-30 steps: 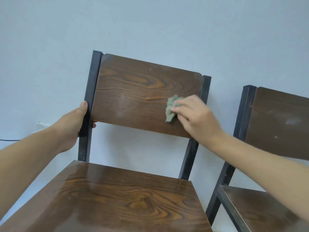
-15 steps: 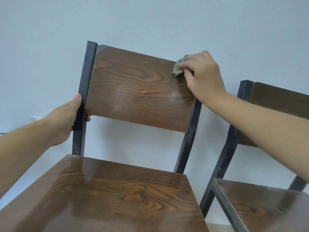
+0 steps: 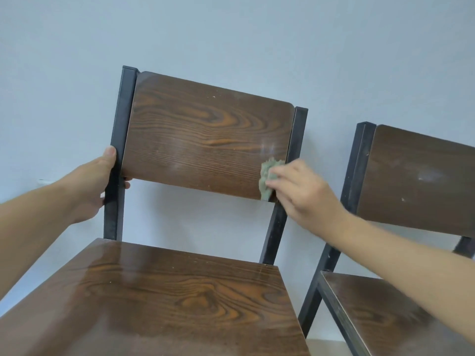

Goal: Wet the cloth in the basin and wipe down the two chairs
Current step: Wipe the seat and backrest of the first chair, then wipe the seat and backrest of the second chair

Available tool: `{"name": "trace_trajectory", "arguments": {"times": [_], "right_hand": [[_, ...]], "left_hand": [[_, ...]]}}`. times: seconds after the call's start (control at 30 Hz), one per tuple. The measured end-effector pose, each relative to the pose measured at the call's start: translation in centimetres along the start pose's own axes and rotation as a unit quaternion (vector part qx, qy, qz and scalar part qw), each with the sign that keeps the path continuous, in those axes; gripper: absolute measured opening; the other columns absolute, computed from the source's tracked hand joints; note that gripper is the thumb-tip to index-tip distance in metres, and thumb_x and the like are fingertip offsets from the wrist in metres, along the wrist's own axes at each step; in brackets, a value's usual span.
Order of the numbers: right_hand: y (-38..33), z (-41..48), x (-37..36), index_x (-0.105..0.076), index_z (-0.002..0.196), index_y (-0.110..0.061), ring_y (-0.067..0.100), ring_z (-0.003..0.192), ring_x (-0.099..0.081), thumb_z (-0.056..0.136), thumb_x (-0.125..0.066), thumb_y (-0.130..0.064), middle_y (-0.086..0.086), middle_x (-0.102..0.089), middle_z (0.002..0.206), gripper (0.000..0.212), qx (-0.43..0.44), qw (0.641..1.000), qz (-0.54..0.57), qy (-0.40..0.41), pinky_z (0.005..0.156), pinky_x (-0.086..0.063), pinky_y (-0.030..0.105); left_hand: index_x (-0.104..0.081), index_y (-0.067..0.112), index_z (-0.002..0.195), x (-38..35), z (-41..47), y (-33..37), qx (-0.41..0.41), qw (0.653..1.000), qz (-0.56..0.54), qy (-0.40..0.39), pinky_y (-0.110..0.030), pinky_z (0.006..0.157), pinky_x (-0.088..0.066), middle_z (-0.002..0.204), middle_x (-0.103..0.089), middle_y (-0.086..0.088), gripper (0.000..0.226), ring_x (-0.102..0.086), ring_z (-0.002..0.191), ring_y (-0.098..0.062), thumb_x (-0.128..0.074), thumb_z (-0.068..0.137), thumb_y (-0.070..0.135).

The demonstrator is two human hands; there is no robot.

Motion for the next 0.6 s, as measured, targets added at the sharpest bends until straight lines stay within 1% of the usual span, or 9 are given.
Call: {"name": "trace_trajectory", "arguments": {"times": [0.1,0.2,0.3,0.33,0.37,0.43,0.47,0.53,0.6], "right_hand": [[-2.4,-3.2,-0.3,-0.076,0.101,0.000,0.031,0.091,-0.064,0.089,-0.070,0.004,0.014,-0.074,0.107,0.014,0.045,0.994,0.031,-0.099,0.079,-0.059,0.039],[-2.9,-5.5,1.3,-0.078,0.103,-0.009,0.024,0.091,-0.062,0.085,-0.076,-0.001,0.004,-0.075,0.105,0.020,0.032,0.983,0.070,-0.169,0.080,-0.058,0.032],[-1.6,-7.9,5.4,-0.079,0.100,-0.012,0.018,0.094,-0.064,0.087,-0.076,-0.003,-0.002,-0.074,0.102,0.016,-0.123,0.974,0.135,-0.135,0.085,-0.053,0.028],[-0.9,-9.1,6.8,-0.079,0.099,-0.014,0.015,0.093,-0.065,0.087,-0.077,-0.004,-0.004,-0.073,0.099,0.016,-0.195,0.961,0.154,-0.123,0.085,-0.052,0.027],[-0.2,-10.6,8.0,-0.080,0.098,-0.016,0.012,0.090,-0.066,0.087,-0.078,-0.004,-0.005,-0.073,0.096,0.016,-0.257,0.944,0.168,-0.122,0.083,-0.052,0.027],[0.8,-13.8,9.4,-0.082,0.097,-0.018,0.009,0.087,-0.068,0.087,-0.078,-0.007,-0.007,-0.074,0.093,0.016,-0.343,0.911,0.173,-0.153,0.084,-0.055,0.029],[1.1,-15.2,9.7,-0.083,0.098,-0.019,0.008,0.088,-0.068,0.089,-0.078,-0.010,-0.006,-0.075,0.095,0.014,-0.374,0.894,0.169,-0.181,0.087,-0.056,0.031],[0.9,-17.0,9.3,-0.083,0.102,-0.021,0.008,0.092,-0.067,0.092,-0.075,-0.015,-0.007,-0.075,0.099,0.014,-0.410,0.865,0.172,-0.233,0.093,-0.056,0.034],[-0.1,-17.5,8.0,-0.082,0.107,-0.022,0.008,0.095,-0.066,0.094,-0.073,-0.017,-0.007,-0.074,0.101,0.017,-0.400,0.855,0.206,-0.260,0.096,-0.055,0.034]], "left_hand": [[-0.064,0.022,0.113,0.3,-1.3,0.5,0.019,0.999,0.020,0.018,-0.042,0.093,-0.045,0.104,-0.070,-0.003,0.050,-0.064,0.097,-0.020,-0.034,0.100,0.060],[-0.055,0.016,0.119,-0.8,-3.2,1.3,0.001,0.985,0.153,0.080,-0.047,0.094,-0.046,0.116,-0.063,-0.010,0.050,-0.057,0.109,-0.033,-0.038,0.098,0.057],[-0.049,0.011,0.127,1.6,-0.7,-3.8,-0.013,0.944,0.297,0.142,-0.052,0.092,-0.050,0.120,-0.057,-0.022,0.074,-0.057,0.108,-0.046,-0.055,0.081,0.069],[-0.050,0.013,0.122,2.9,0.6,-6.7,-0.015,0.927,0.346,0.143,-0.057,0.092,-0.052,0.117,-0.058,-0.023,0.083,-0.059,0.107,-0.046,-0.056,0.071,0.078],[-0.052,0.020,0.114,2.8,0.7,-8.5,-0.036,0.922,0.357,0.147,-0.059,0.089,-0.054,0.111,-0.060,-0.021,0.077,-0.062,0.103,-0.042,-0.055,0.066,0.080],[-0.054,0.036,0.094,-1.7,-4.9,-8.4,-0.139,0.930,0.332,0.080,-0.049,0.075,-0.056,0.094,-0.061,-0.012,0.022,-0.062,0.083,-0.032,-0.062,0.078,0.048],[-0.058,0.033,0.087,-5.4,-9.2,-5.8,-0.161,0.931,0.327,0.028,-0.042,0.069,-0.054,0.084,-0.061,-0.008,0.007,-0.060,0.074,-0.027,-0.062,0.081,0.031],[-0.066,0.028,0.079,-12.3,-17.2,-0.2,-0.199,0.930,0.307,-0.038,-0.029,0.066,-0.047,0.074,-0.062,0.000,0.018,-0.058,0.071,-0.016,-0.061,0.086,0.012],[-0.068,0.028,0.078,-16.4,-19.5,0.3,-0.252,0.902,0.331,-0.119,-0.014,0.063,-0.040,0.074,-0.061,0.005,0.026,-0.057,0.079,-0.012,-0.061,0.085,0.004]]}}
Point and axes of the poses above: each hand's wrist, its own z-axis towards the middle knuckle, its own x-axis out of the back of the hand, y = z × x, the point moved 2 cm from there along z, towards the middle knuckle
